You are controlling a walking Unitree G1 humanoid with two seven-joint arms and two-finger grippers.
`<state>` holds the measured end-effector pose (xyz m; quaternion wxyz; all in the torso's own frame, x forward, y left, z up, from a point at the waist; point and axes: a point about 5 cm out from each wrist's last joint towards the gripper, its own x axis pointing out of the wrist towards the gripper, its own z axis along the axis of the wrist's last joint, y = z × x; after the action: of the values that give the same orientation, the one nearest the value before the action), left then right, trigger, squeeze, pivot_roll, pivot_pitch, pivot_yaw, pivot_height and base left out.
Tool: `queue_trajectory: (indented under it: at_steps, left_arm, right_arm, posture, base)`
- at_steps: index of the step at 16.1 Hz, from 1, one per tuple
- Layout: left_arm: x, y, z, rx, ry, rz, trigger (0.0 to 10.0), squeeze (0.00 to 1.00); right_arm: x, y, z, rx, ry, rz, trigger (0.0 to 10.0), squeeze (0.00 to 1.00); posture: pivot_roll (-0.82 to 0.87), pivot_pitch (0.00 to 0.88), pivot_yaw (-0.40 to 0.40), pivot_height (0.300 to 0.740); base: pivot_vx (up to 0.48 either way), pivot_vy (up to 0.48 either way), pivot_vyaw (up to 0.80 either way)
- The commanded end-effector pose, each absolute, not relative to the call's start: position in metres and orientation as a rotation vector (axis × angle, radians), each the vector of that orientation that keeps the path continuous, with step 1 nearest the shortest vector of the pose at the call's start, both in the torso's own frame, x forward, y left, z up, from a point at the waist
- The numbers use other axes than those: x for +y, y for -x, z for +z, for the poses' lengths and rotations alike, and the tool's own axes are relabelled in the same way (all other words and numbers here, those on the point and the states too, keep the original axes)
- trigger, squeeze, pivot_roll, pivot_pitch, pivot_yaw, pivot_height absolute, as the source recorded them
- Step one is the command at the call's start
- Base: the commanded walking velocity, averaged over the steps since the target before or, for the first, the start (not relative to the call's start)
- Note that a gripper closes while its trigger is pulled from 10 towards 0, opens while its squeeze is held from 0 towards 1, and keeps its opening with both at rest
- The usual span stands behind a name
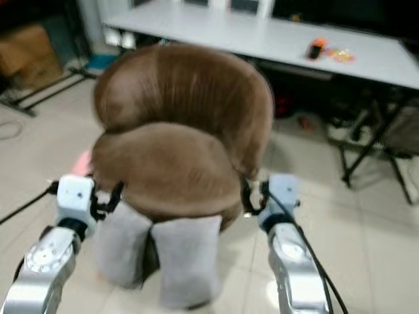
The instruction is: Move the pillow to the sofa from floor
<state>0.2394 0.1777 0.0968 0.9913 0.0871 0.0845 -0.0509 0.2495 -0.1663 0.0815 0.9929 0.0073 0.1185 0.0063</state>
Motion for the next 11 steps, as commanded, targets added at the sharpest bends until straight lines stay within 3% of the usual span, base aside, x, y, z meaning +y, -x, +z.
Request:
queue_trajectory:
  at_steps: [1,2,6,11]
  left_arm:
    - [0.1707,-0.2397,0.0991,0.156,-0.165,-0.128,10.0,0.0]
    - [0.1709,-0.2396,0.0992,0.156,-0.165,-0.127,10.0,0.0]
    - [0.1712,-0.2386,0.0993,0.155,-0.167,-0.125,10.0,0.0]
    - [0.1704,-0.2374,0.0979,0.158,-0.165,-0.136,10.0,0.0]
  right_arm:
    - [-0.179,-0.2485,0.084,0.228,0.013,-0.023,10.0,0.0]
    - [-0.1787,-0.2488,0.0843,0.227,0.018,-0.018,10.0,0.0]
    - [-0.1765,-0.2515,0.0865,0.216,0.031,-0.003,10.0,0.0]
    - [-0.1794,-0.253,0.0858,0.225,-0.01,-0.032,10.0,0.0]
  posture:
    - [0.02,0.0,-0.045,0.74]
    - [0.02,0.0,-0.045,0.74]
    - [0.02,0.0,-0.051,0.74]
    - [0.02,0.0,-0.059,0.74]
  base:
    - [0.326,0.0,0.0]
    - [0.326,0.0,0.0]
    - [0.321,0.0,0.8]
    - [0.305,0.0,0.0]
